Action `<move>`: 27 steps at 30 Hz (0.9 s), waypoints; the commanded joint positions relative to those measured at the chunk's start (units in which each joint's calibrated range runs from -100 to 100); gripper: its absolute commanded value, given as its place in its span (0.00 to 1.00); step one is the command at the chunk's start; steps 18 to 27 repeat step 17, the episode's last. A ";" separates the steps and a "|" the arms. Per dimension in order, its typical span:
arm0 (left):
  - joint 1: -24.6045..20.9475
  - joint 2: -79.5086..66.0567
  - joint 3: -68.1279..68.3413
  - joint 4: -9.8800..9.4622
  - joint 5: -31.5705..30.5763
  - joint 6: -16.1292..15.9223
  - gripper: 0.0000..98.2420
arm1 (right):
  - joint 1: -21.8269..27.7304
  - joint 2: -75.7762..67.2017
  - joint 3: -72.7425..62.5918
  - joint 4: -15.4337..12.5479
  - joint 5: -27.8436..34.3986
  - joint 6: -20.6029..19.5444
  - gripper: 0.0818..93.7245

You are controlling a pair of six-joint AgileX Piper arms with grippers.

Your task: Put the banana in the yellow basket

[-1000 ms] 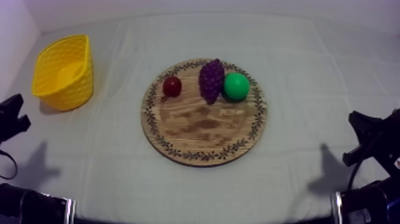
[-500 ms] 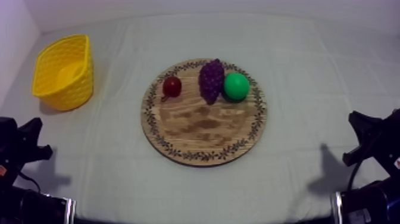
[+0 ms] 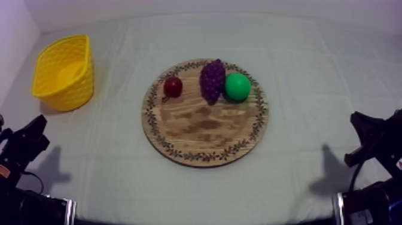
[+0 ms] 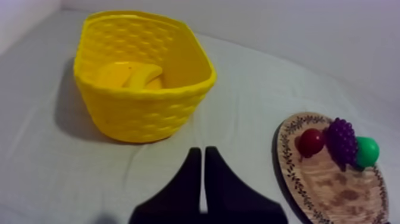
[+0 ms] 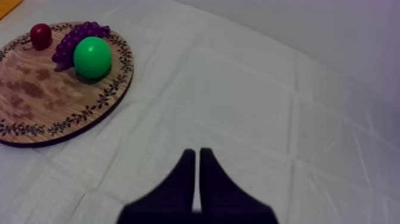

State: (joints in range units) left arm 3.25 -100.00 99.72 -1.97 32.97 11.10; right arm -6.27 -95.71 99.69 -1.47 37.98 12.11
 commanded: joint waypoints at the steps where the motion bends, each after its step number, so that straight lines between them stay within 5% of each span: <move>1: 0.03 0.00 0.03 -0.01 0.01 -0.04 0.00 | -0.01 -0.04 -0.03 -0.02 0.01 -0.01 0.00; 27: 0.04 0.00 0.06 -0.01 -0.07 -0.24 0.00 | -0.01 -0.04 -0.03 -0.02 0.01 -0.02 0.00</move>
